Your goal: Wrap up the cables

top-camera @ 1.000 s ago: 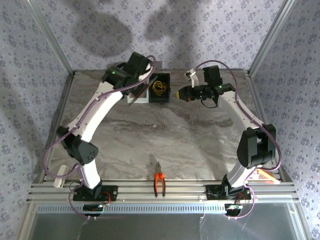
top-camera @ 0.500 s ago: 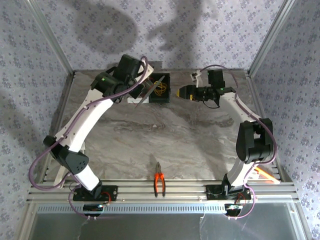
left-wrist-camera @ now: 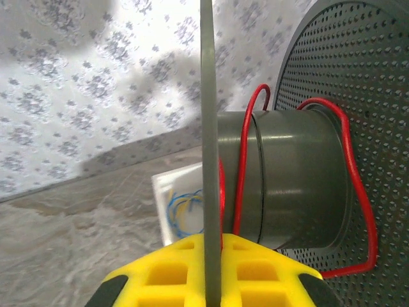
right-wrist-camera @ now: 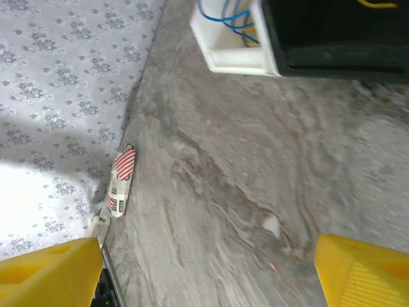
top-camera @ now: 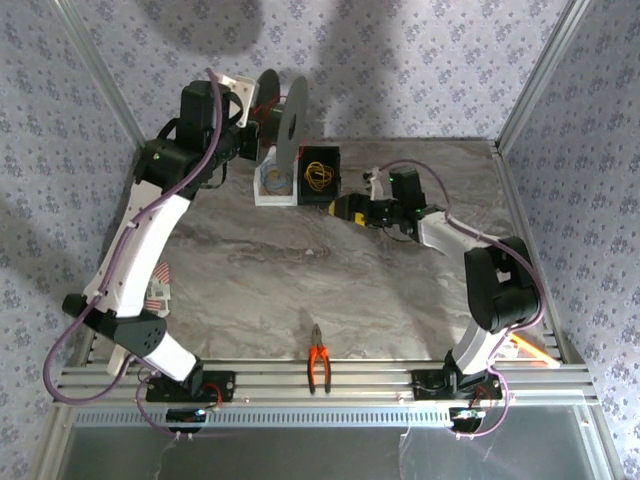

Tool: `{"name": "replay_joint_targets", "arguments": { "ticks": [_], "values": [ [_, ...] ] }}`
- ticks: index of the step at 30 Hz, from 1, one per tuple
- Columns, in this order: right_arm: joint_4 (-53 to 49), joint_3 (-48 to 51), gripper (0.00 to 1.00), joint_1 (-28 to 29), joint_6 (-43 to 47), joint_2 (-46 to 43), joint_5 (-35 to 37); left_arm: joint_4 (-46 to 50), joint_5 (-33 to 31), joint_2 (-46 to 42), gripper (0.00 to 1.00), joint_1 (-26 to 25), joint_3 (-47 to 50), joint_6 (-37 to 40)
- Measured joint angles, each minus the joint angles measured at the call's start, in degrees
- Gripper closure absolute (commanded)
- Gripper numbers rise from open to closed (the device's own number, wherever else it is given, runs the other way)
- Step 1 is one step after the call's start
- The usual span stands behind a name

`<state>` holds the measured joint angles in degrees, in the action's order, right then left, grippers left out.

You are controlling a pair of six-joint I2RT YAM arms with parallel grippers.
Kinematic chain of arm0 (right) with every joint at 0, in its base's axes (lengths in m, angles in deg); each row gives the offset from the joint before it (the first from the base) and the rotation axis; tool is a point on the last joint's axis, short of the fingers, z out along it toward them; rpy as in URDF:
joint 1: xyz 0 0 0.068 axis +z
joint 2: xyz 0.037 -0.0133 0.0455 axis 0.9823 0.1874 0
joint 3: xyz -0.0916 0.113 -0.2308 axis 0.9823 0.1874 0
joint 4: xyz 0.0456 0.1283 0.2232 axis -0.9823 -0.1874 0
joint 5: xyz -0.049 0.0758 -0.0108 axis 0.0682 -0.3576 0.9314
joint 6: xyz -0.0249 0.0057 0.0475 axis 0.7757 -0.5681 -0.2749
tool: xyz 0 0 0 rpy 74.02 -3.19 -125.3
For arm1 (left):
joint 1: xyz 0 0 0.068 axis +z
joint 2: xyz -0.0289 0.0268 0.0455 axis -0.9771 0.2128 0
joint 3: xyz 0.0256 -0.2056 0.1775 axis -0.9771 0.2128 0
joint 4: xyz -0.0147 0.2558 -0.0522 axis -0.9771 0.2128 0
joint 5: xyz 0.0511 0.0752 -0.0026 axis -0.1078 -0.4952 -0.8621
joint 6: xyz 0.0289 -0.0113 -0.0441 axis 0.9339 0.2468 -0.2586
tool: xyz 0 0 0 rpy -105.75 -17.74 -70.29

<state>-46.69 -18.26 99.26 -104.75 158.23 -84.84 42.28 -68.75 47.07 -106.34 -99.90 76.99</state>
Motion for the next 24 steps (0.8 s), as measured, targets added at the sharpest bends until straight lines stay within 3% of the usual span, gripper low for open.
{"name": "replay_joint_targets", "arguments": {
  "ticks": [6,16,20,24],
  "values": [
    [11.6,-0.8,0.12,4.5,-8.8,1.6,7.0,-3.8,4.0,-1.1,1.00,0.0,2.3,-4.7],
    [22.2,-5.8,0.16,5.4,-16.0,8.5,14.8,-5.5,7.7,-1.2,1.00,0.0,5.5,-8.6],
    [23.8,-8.3,0.20,5.5,-16.5,10.4,16.4,-6.6,9.2,-2.2,1.00,0.0,7.5,-9.6],
    [24.5,-9.4,0.31,5.5,-16.6,10.8,17.9,-6.6,11.0,-2.8,1.00,0.0,8.2,-10.4]
  ]
}}
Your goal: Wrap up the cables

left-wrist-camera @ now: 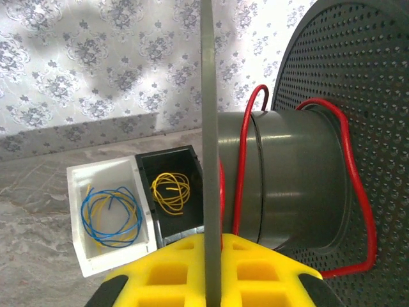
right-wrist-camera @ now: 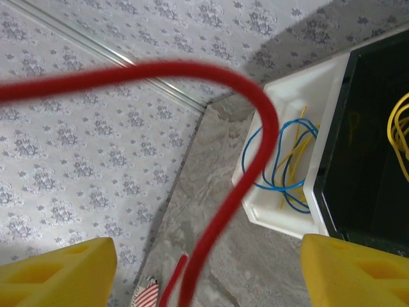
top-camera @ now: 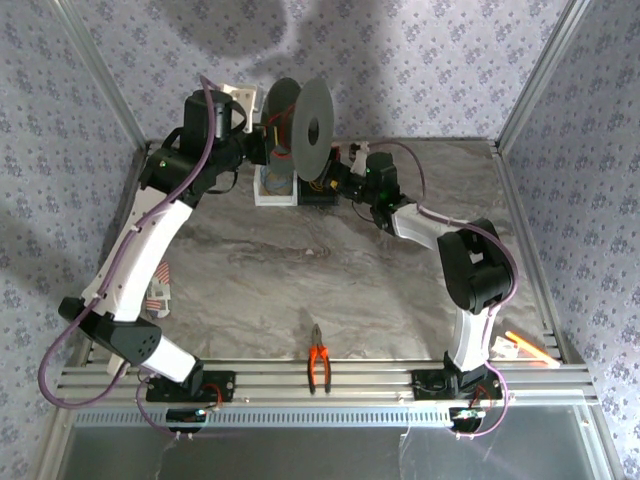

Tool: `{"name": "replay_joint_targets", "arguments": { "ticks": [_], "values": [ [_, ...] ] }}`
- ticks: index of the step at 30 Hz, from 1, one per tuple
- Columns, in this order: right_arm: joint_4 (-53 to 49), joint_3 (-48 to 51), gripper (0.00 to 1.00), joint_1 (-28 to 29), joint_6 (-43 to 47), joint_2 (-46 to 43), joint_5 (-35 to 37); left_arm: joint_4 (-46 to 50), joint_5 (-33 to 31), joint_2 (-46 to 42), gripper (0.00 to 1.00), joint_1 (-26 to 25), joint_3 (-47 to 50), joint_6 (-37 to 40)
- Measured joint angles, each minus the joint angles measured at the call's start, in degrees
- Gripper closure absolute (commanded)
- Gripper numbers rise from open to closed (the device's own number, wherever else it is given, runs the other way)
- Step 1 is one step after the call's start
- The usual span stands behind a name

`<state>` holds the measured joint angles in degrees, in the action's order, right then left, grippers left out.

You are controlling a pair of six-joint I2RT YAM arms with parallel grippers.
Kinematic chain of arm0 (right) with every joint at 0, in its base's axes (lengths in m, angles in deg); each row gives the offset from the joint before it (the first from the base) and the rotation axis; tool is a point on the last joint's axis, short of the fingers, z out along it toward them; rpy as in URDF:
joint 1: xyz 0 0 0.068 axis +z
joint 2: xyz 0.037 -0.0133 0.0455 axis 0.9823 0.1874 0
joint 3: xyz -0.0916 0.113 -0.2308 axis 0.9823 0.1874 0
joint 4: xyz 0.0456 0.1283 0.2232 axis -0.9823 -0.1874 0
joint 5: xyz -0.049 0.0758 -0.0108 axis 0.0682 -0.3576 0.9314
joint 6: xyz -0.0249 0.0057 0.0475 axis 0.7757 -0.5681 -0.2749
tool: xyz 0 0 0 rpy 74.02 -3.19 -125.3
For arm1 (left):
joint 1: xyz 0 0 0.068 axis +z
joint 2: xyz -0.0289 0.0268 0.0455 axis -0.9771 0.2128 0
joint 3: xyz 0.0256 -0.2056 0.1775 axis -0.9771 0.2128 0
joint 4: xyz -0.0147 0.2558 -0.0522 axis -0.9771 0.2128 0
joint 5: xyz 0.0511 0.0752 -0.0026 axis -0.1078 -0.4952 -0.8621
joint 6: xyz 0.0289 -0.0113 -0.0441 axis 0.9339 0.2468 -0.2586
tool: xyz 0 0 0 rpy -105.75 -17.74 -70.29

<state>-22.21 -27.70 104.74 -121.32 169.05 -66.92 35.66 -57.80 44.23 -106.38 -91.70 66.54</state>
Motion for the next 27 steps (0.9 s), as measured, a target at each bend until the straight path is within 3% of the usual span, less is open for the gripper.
{"name": "replay_joint_targets", "arguments": {
  "ticks": [2,9,15,19,27],
  "values": [
    [0.5,-0.2,0.42,0.0,0.1,0.1,0.7,-0.1,0.8,-0.4,1.00,0.0,0.2,-0.3],
    [0.9,-0.2,1.00,-0.3,0.5,0.5,2.3,-0.3,2.1,-2.1,1.00,0.0,0.8,-1.0],
    [-0.2,3.3,1.00,-2.4,3.5,-1.4,2.0,-0.2,3.4,-2.1,1.00,0.4,0.8,-1.1],
    [-7.5,4.5,1.00,-6.6,10.2,-4.6,-3.2,1.8,6.1,-2.1,1.00,0.9,0.8,1.7],
    [-42.1,-15.2,1.00,-15.5,33.4,-3.3,-25.5,15.4,11.9,-1.4,1.00,1.0,0.3,17.0]
  ]
}}
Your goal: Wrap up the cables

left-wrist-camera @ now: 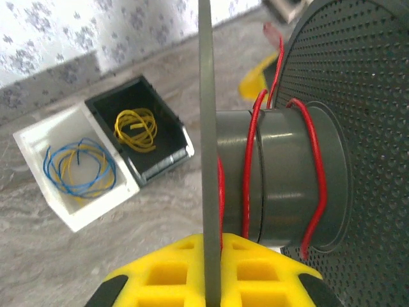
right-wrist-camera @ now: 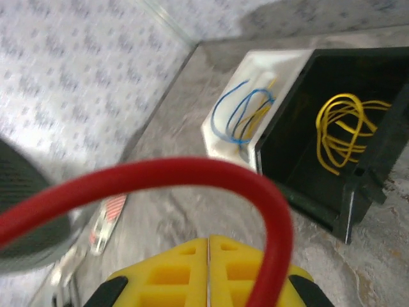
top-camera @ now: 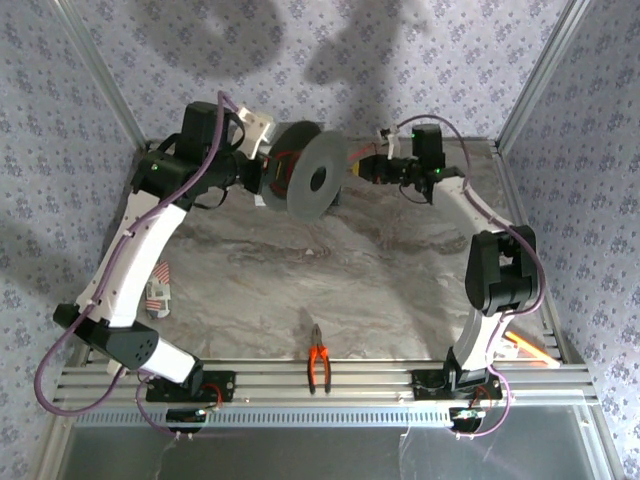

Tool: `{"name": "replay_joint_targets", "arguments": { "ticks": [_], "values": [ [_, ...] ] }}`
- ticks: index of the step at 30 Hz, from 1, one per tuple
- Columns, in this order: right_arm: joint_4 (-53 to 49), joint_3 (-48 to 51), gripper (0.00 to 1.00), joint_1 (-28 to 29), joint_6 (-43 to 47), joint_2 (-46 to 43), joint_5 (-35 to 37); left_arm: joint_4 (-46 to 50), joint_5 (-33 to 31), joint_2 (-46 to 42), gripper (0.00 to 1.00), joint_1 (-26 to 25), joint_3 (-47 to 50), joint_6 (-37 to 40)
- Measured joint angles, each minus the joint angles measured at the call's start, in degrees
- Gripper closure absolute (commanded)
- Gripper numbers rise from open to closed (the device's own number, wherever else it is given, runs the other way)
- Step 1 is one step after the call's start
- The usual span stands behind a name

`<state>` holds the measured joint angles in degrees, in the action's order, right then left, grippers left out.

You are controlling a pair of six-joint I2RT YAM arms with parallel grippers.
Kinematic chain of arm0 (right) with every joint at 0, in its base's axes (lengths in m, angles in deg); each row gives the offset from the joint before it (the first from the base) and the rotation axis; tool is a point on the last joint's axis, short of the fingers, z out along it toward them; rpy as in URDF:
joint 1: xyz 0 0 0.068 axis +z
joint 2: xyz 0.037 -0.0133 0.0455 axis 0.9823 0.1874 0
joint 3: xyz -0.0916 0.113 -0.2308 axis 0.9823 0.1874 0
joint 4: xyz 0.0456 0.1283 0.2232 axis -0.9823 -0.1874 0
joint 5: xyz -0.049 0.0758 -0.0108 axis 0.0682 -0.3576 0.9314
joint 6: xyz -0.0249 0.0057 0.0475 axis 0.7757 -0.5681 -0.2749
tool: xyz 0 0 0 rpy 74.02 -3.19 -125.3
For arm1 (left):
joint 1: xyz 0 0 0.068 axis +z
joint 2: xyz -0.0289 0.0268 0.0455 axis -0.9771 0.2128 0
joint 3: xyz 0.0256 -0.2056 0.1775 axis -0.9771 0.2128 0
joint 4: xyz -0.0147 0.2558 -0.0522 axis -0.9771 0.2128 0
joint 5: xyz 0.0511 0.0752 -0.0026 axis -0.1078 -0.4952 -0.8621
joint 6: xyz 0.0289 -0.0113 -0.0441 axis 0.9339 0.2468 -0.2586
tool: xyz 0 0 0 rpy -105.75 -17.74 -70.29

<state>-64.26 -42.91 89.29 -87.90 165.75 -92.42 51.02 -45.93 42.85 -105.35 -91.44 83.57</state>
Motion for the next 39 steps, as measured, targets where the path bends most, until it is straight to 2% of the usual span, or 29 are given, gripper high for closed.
{"name": "replay_joint_targets", "arguments": {
  "ticks": [4,9,13,16,19,23,30,39],
  "values": [
    [-9.2,-2.6,1.00,-1.9,5.2,1.0,-2.5,1.6,-1.8,-0.2,1.00,0.0,2.2,5.2],
    [-19.4,-5.3,1.00,-1.0,9.5,1.0,0.5,4.0,-4.3,0.0,1.00,-1.0,3.4,9.4],
    [-29.2,-16.5,1.00,-0.3,13.8,1.5,2.6,4.2,-8.7,1.9,1.00,-3.9,3.4,11.2],
    [-36.3,-26.4,1.00,-0.3,17.0,2.3,1.4,3.1,-13.3,4.7,1.00,-6.0,3.3,11.8],
    [-41.2,-31.8,1.00,-0.3,18.6,2.4,-1.2,1.4,-19.0,7.3,1.00,-7.2,3.1,12.4],
    [-44.7,-32.8,1.00,1.4,19.0,2.4,-2.2,1.2,-25.5,10.2,1.00,-8.2,1.7,13.0],
    [-45.5,-32.4,1.00,8.4,18.5,2.3,-2.2,4.8,-34.6,18.1,1.00,-8.5,-6.5,12.3],
    [-38.4,-28.3,1.00,18.0,12.9,1.5,-1.6,10.6,-39.6,27.5,1.00,-8.3,-18.6,7.3]
  ]
}}
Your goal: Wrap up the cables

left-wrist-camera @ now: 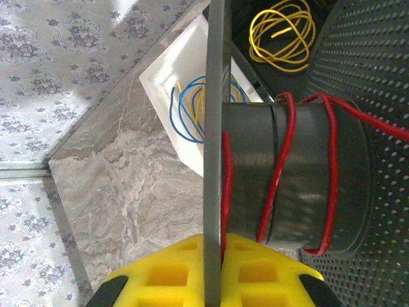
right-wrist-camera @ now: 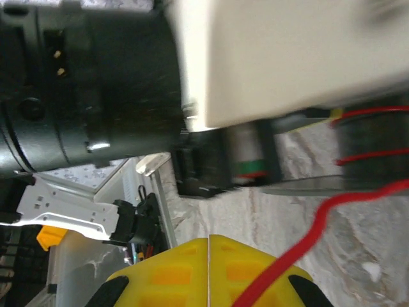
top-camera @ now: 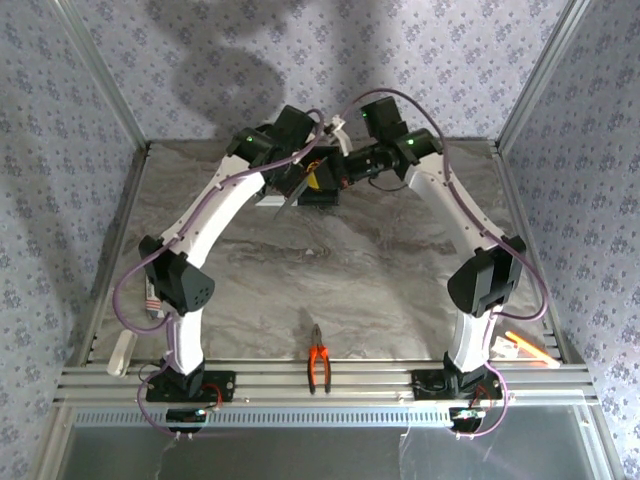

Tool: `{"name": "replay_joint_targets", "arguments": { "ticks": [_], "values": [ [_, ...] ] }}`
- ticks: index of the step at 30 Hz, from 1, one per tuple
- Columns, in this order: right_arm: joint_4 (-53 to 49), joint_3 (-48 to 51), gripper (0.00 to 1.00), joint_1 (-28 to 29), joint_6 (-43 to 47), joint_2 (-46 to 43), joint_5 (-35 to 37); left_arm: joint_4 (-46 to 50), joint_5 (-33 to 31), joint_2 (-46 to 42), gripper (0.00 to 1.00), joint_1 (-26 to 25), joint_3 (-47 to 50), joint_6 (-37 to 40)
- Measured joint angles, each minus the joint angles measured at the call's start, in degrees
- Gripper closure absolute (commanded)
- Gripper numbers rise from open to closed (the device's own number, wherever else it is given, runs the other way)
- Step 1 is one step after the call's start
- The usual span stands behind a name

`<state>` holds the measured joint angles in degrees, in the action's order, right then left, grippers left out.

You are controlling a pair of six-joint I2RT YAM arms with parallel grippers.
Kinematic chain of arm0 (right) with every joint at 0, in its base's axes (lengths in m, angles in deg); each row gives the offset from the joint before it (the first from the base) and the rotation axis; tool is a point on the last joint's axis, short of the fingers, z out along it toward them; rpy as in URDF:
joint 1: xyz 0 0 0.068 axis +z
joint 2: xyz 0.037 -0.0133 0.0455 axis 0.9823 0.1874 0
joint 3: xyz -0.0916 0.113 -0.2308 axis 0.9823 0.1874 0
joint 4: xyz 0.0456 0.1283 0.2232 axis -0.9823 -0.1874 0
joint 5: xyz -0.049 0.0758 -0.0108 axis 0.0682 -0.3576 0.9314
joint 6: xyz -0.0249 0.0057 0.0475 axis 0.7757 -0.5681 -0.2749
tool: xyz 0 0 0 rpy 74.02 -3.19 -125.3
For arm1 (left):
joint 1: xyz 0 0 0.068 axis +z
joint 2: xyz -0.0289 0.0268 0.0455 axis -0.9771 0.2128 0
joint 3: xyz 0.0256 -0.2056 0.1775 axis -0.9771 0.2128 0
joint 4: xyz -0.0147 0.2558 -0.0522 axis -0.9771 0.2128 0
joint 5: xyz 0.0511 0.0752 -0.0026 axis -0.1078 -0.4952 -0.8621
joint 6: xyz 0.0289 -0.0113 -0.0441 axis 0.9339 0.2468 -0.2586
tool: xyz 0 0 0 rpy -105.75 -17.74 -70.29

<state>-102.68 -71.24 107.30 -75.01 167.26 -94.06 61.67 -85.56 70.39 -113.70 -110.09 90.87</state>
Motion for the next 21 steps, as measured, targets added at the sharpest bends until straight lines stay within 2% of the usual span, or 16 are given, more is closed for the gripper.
{"name": "replay_joint_targets", "arguments": {
  "ticks": [5,13,21],
  "values": [
    [5.6,5.6,1.00,5.1,-2.6,-1.3,1.5,3.1,1.9,0.7,1.00,2.1,-3.4,-3.4],
    [18.6,17.7,1.00,10.5,-6.4,-4.0,6.3,5.0,9.4,0.7,1.00,6.0,-3.5,-7.8],
    [26.2,22.8,1.00,14.3,-8.5,-4.7,15.3,1.4,13.9,-2.6,1.00,8.9,4.2,-12.6]
  ]
}}
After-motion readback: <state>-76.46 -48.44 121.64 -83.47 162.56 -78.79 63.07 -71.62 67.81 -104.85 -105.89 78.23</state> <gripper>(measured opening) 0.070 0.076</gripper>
